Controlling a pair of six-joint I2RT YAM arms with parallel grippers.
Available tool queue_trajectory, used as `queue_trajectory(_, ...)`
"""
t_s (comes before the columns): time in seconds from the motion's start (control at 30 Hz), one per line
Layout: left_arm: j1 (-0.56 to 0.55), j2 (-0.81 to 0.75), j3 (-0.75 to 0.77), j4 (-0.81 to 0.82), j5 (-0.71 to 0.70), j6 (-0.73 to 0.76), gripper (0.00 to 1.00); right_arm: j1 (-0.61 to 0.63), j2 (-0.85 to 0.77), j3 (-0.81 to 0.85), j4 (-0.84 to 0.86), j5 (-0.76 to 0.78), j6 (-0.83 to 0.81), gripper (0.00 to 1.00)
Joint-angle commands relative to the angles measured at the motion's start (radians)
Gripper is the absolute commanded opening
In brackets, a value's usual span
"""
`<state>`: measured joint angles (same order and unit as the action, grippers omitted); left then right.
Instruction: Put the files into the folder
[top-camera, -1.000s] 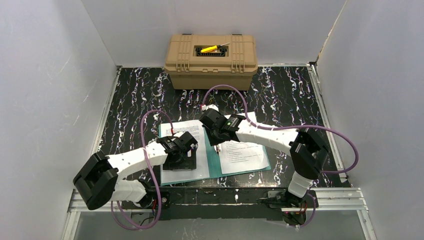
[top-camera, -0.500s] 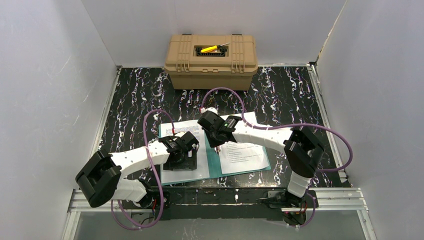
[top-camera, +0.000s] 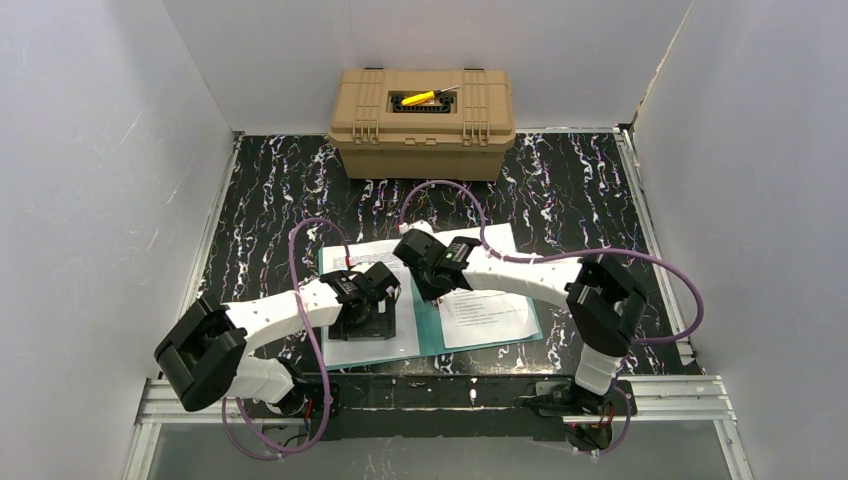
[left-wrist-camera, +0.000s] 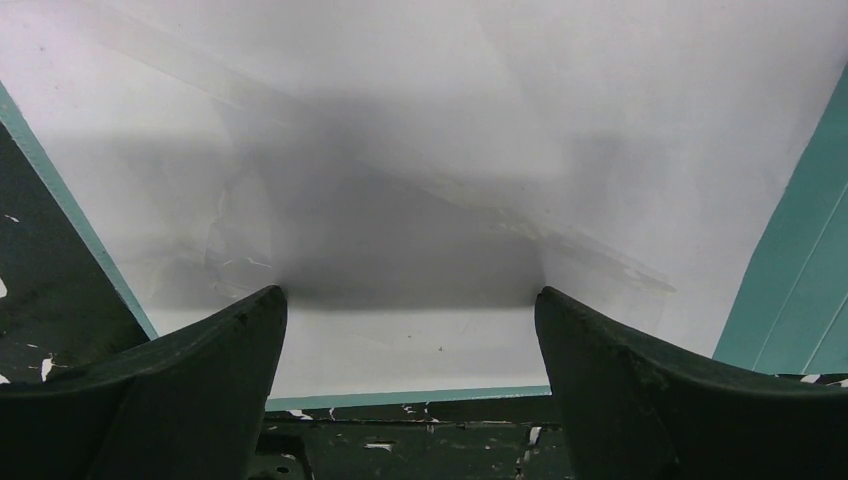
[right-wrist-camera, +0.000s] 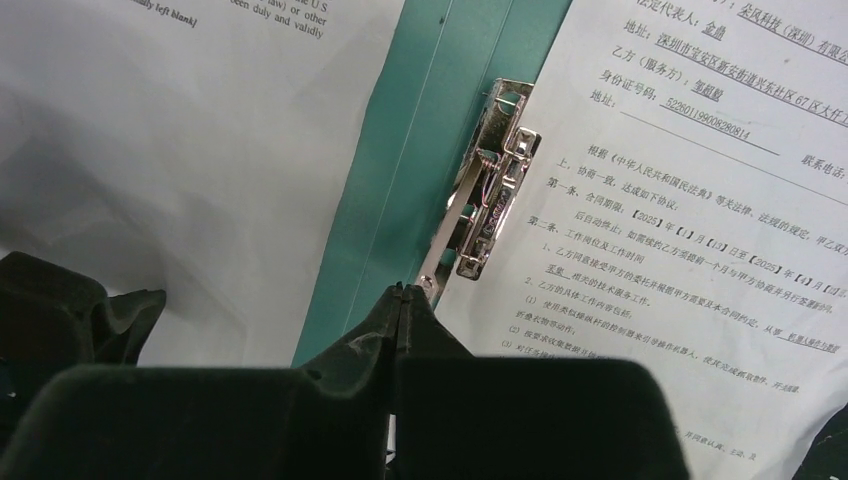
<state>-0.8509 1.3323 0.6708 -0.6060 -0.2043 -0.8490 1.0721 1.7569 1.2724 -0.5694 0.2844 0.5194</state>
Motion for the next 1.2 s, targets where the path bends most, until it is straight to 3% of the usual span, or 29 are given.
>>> queue_trajectory(0.0, -0.004, 0.070, -0.069, 0.062, 0.003, -0.050, 0.93, 0.023, 0.012, -0.043, -0.052, 0.037, -0.005, 0.02)
queue_trajectory(0.6, -0.004, 0.120, -0.065, 0.083, 0.022, -0.071, 0.93, 0.067, 0.034, -0.215, -0.006, 0.087, 0.041, 0.01)
queue_trajectory(1.17, -0.004, 0.089, -0.068, 0.074, 0.029, -0.060, 0.92, 0.068, 0.002, -0.263, 0.176, -0.006, 0.099, 0.01)
